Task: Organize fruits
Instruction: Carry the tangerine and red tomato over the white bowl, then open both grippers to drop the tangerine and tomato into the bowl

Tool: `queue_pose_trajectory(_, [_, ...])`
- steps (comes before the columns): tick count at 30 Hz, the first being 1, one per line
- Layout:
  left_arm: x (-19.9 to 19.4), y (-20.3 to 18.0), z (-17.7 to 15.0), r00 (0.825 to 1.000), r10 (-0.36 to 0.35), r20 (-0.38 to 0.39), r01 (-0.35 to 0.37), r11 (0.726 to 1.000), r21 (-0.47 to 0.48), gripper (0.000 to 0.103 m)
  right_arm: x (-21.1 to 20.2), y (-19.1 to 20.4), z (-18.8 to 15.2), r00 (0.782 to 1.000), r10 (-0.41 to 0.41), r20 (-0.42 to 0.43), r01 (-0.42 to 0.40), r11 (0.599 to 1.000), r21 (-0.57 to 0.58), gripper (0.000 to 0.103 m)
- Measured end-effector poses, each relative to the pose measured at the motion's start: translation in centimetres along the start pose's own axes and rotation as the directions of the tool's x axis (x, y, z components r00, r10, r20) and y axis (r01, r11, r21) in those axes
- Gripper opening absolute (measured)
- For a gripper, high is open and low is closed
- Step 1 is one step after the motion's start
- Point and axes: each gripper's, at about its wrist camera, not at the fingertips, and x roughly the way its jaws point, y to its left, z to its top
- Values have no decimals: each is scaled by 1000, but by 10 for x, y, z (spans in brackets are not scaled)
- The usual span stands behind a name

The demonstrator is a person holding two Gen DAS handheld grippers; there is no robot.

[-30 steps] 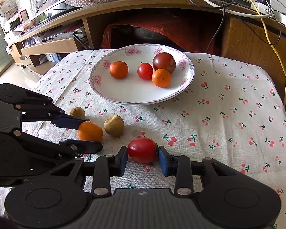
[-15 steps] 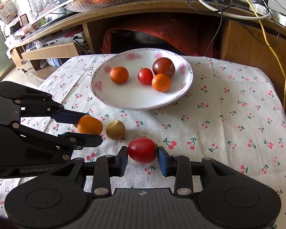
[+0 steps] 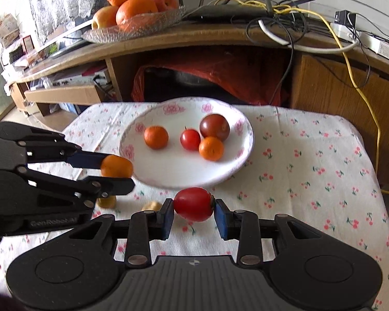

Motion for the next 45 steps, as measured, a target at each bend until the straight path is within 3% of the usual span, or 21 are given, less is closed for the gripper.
queue_pose_trajectory(18, [18, 10, 12, 999, 39, 5, -39, 999, -24, 42, 21, -2, 22, 999, 4, 37, -4, 1000, 6, 29])
queue_pose_trajectory(45, [31, 15, 10, 998, 53, -18, -53, 997, -54, 42, 37, -5, 24, 999, -3, 35, 4, 1000, -20, 30])
